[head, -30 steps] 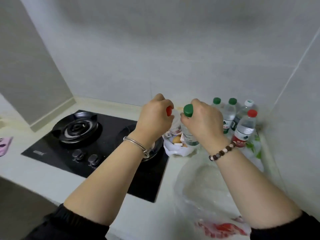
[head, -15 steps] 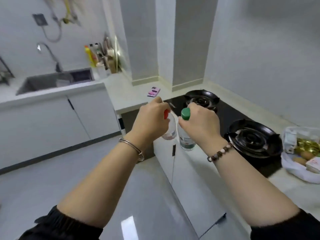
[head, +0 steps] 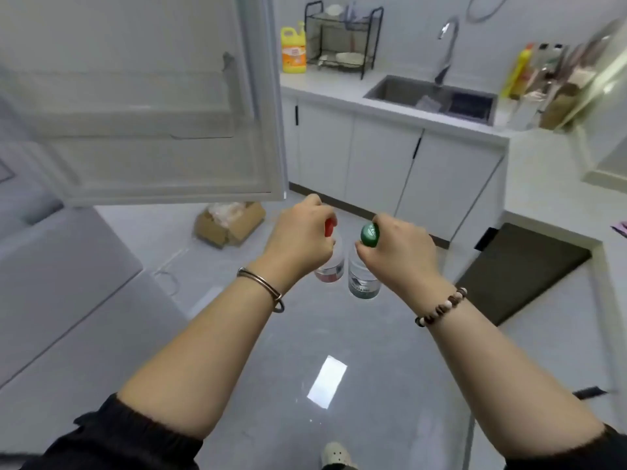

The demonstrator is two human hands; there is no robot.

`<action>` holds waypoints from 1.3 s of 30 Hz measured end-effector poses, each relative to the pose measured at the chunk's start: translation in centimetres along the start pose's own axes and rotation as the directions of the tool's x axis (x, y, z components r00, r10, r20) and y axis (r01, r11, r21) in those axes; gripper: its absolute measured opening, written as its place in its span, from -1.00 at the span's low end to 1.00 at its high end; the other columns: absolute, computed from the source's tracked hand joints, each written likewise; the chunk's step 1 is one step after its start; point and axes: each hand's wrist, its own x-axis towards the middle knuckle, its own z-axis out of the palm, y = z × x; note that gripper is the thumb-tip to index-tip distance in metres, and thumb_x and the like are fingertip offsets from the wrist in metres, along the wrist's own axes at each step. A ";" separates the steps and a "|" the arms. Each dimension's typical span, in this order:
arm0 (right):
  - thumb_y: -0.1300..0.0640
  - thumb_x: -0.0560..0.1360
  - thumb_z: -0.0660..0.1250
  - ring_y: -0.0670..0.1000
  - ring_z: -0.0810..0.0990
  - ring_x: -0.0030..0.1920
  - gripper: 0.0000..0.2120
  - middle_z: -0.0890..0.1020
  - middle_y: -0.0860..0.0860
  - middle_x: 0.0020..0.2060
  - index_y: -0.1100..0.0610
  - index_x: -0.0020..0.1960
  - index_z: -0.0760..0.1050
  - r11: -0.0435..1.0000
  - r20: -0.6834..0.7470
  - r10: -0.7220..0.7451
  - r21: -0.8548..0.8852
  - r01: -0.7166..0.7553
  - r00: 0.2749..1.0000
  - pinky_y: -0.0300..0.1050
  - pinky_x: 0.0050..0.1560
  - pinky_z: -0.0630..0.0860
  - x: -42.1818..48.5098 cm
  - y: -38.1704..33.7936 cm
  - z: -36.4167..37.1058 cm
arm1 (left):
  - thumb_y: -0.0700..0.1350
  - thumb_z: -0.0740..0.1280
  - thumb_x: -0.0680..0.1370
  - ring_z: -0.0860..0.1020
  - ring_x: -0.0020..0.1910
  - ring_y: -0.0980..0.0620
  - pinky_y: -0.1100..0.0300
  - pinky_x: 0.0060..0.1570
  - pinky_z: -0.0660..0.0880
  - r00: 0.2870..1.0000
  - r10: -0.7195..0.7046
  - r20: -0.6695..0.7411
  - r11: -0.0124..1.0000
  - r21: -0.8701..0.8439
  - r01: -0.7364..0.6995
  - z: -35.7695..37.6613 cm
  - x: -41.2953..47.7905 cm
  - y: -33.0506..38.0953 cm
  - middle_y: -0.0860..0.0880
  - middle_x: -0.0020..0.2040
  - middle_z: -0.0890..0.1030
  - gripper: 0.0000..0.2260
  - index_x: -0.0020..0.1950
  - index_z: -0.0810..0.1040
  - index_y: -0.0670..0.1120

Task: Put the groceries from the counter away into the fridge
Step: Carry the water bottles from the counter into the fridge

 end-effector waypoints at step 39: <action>0.38 0.30 0.48 0.01 0.29 -0.39 -0.72 0.46 0.11 -0.22 0.25 -0.11 0.42 0.247 -0.620 -0.562 0.506 0.826 0.548 -0.15 -0.40 0.23 9.0 -55.1 1.8 | -0.28 0.50 0.34 0.49 -0.27 0.08 0.36 -0.29 0.44 0.445 0.105 -0.890 0.769 0.356 0.532 -32.1 -18.9 -32.0 -0.07 -0.17 0.54 -0.83 -0.10 0.62 -0.18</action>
